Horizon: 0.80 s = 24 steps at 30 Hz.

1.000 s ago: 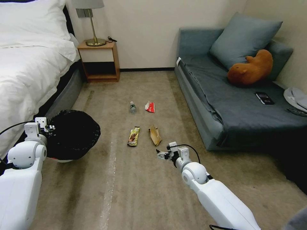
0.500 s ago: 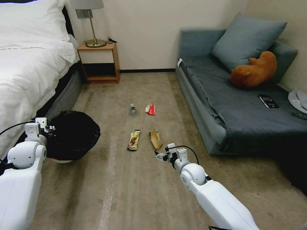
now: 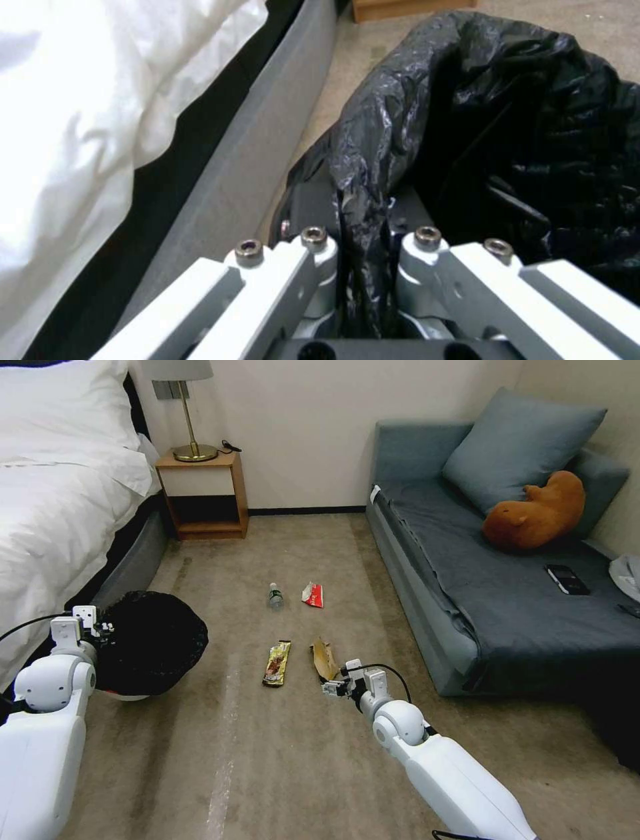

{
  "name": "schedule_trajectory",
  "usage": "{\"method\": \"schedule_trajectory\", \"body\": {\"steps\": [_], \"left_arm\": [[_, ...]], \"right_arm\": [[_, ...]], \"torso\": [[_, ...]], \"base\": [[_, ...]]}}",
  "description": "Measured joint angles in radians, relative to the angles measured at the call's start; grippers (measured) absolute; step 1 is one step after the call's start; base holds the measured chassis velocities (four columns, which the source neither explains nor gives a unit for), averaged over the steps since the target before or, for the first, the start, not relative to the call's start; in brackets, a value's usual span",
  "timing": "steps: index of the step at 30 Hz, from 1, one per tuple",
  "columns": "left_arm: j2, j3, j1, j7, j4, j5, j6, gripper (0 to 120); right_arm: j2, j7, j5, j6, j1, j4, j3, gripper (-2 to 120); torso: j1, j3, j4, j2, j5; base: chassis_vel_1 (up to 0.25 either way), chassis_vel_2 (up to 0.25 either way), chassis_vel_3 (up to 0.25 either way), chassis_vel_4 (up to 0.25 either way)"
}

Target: Pick up the trash bin, then pick up the garbage on the floor and place it into the trash bin.

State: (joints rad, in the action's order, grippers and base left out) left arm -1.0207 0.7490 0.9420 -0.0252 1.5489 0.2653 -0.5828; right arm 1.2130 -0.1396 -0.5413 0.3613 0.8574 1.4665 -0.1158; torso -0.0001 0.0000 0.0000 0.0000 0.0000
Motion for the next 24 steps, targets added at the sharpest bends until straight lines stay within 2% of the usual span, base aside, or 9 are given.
{"method": "schedule_trajectory", "body": {"steps": [24], "left_arm": [[0.001, 0.004, 0.008, 0.002, 0.008, -0.003, 0.0, 7]], "right_arm": [[-0.002, 0.002, 0.009, -0.003, 0.013, 0.006, -0.002, 100]], "torso": [[0.0, 0.0, 0.0, 0.0, 0.0]], "base": [[-0.063, 0.068, 0.072, -0.071]]}}
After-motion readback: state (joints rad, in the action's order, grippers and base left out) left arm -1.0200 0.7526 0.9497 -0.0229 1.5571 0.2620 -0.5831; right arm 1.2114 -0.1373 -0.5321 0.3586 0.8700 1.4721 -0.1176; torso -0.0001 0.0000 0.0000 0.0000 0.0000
